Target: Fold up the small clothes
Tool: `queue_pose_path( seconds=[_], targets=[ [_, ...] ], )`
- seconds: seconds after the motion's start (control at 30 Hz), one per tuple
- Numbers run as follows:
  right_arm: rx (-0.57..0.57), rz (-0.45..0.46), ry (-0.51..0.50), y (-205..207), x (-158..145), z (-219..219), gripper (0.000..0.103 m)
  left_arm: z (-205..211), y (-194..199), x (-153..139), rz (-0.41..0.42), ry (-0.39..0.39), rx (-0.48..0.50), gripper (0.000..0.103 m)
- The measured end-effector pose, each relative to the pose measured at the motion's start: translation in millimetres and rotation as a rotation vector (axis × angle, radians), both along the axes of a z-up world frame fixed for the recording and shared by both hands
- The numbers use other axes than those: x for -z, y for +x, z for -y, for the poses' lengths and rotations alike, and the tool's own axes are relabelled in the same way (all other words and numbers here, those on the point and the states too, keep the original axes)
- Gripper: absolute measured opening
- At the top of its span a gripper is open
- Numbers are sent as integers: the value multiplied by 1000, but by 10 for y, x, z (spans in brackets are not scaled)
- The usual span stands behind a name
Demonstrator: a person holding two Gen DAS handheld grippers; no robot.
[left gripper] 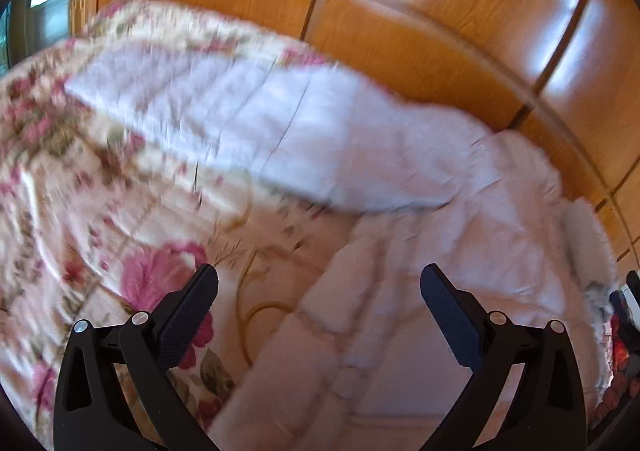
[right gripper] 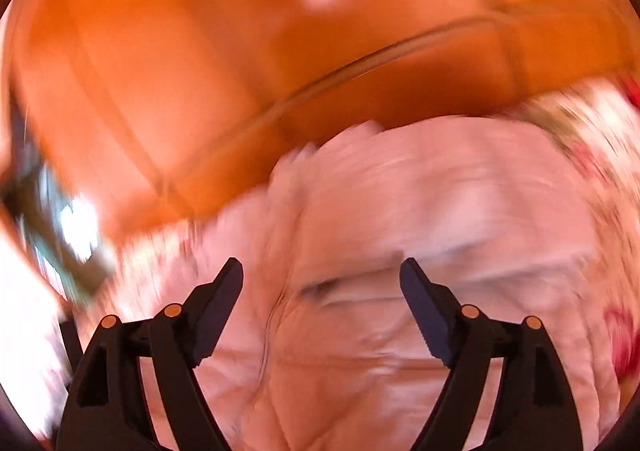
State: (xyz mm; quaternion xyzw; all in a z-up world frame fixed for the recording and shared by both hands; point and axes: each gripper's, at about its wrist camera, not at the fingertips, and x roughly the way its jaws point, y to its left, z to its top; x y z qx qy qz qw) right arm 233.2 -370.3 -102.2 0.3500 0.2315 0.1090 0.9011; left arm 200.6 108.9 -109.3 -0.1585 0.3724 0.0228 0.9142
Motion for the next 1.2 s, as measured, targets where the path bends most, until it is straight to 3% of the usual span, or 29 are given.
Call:
queue_pose_path(
  seconds=[0.07,0.13,0.2,0.3,0.37,0.5,0.6,0.63,0.73,0.83,0.9,0.93,1.0,1.1,1.2],
  targets=[
    [93,-15,130,-67,180,306,80,195,-109,-243,93,55,37,100],
    [155,-39,341,-91,512,578,71,546,-144,-488,138,105,133,100],
    [205,-31,423,-130,667,706,49,955,-72,-621,113,101,267,100],
    [191,6,375,-127,644,688,50,1587,39,-703,106,140,414,100],
    [174,50,365,-142,627,624,57,1947,71,-695,118,181,498,100],
    [176,70,314,-215,605,554,63,2830,163,-590,153,324,690,100],
    [276,36,256,-270,562,588,58,3239,224,-473,172,401,766,100],
    [332,5,224,-319,549,585,58,3383,297,-424,183,432,771,100],
    [362,-22,208,-326,591,596,59,3634,463,-279,185,519,759,100],
    [380,-71,169,-251,607,579,55,3820,510,-148,208,588,812,91],
    [397,-104,148,-213,629,574,47,3928,519,-88,225,639,842,66],
    [401,-118,142,-192,644,576,46,3947,568,-59,217,632,842,60],
    [403,-129,133,-172,670,572,44,3837,671,-60,169,554,832,25],
    [402,-127,134,-199,683,585,44,3541,802,-113,108,384,754,12],
    [403,-124,135,-204,685,582,44,3114,893,-213,99,207,664,9]
  ],
)
